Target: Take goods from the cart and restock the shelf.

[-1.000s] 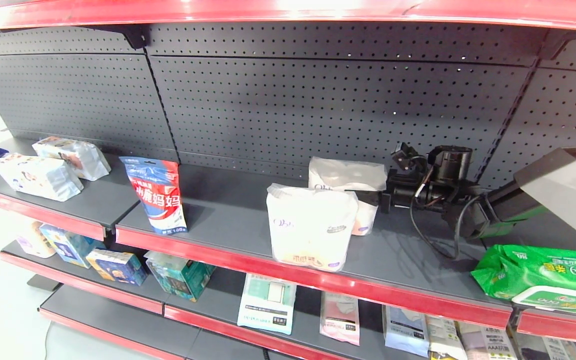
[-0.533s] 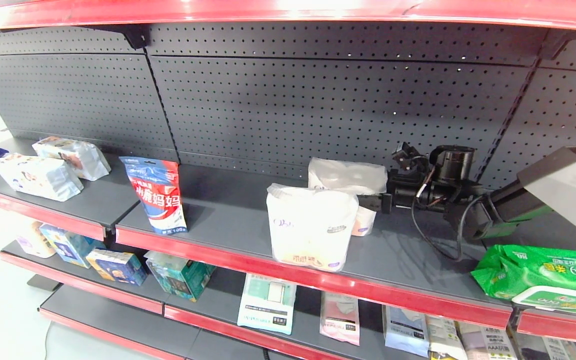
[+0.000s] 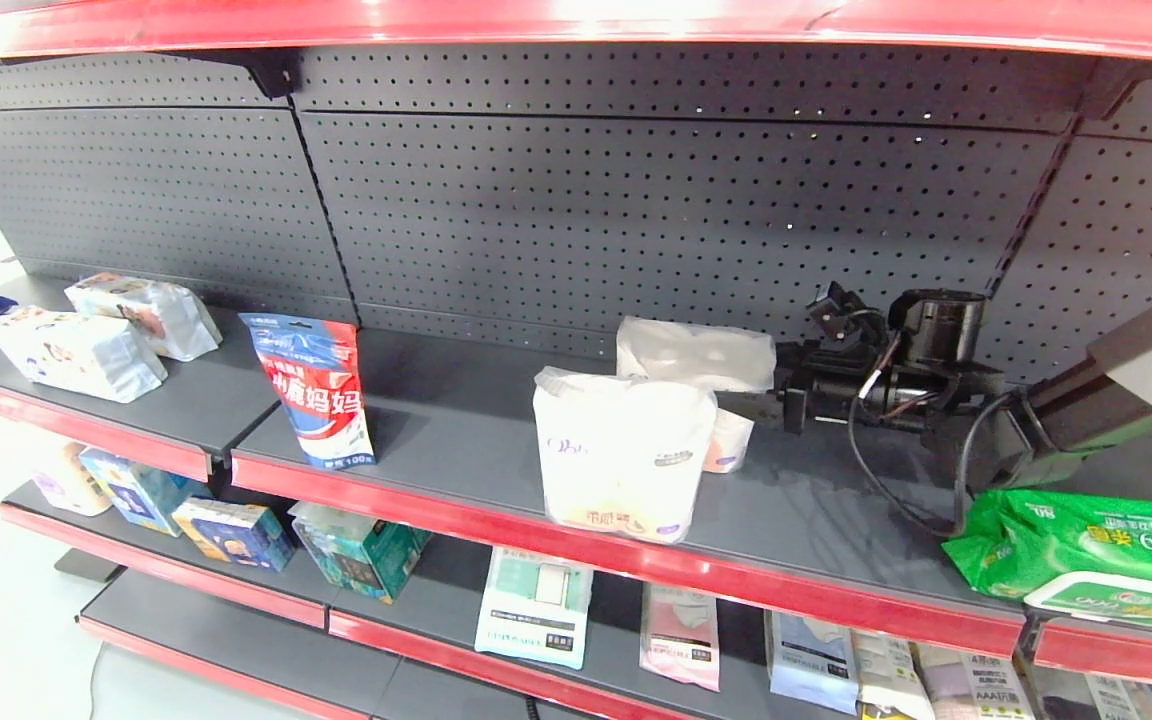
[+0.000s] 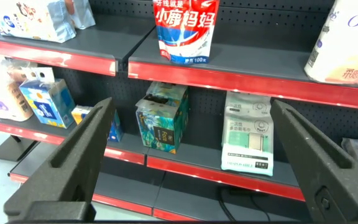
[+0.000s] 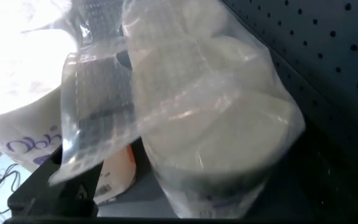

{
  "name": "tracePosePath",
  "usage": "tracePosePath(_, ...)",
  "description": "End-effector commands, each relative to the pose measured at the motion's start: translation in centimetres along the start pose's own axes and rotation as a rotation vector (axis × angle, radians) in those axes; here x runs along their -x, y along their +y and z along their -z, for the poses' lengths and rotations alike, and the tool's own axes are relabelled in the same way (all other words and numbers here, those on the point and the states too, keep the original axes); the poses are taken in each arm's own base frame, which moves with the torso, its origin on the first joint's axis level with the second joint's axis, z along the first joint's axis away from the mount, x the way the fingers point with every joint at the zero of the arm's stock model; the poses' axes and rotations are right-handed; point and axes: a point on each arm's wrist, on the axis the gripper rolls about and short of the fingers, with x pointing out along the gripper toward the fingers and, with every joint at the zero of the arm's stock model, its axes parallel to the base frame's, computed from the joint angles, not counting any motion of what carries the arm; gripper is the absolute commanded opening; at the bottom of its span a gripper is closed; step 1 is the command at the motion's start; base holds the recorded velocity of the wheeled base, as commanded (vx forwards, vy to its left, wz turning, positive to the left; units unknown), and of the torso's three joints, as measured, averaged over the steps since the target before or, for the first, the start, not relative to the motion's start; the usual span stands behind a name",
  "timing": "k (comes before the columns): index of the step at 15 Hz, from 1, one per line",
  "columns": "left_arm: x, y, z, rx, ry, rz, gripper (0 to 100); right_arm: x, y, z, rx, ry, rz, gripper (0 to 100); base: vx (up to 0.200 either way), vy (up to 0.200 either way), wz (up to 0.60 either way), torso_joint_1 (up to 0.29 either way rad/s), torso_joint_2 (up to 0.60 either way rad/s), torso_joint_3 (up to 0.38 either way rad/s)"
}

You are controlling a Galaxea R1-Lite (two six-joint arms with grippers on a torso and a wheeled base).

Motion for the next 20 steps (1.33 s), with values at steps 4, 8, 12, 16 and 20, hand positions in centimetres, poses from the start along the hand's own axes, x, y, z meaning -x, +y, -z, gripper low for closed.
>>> tracePosePath(4, 0.0, 0.0, 0.0, 0.0, -0.001, 0.001, 100, 3.0, 0.6, -0.4, -0.022, 0.023, 0.078, 100, 0.0, 0.0, 0.0, 0.0, 0.0, 0.0)
tracePosePath(8, 0.0, 0.0, 0.0, 0.0, -0.001, 0.001, 100, 6.1, 1.5, -0.4, -0.05, 0.049, 0.152, 100, 0.0, 0.0, 0.0, 0.0, 0.0, 0.0)
tracePosePath(12, 0.0, 0.0, 0.0, 0.0, -0.001, 0.0, 100, 8.9, 3.4, -0.7, -0.068, 0.066, 0.2, 100, 0.0, 0.0, 0.0, 0.0, 0.0, 0.0)
tracePosePath(16, 0.0, 0.0, 0.0, 0.0, -0.001, 0.0, 100, 11.3, 5.2, -2.4, -0.049, 0.046, 0.264, 100, 0.0, 0.0, 0.0, 0.0, 0.0, 0.0)
tracePosePath(20, 0.0, 0.0, 0.0, 0.0, -0.001, 0.0, 100, 14.2, 8.1, -5.5, -0.04, 0.093, 0.543, 100, 0.0, 0.0, 0.0, 0.0, 0.0, 0.0)
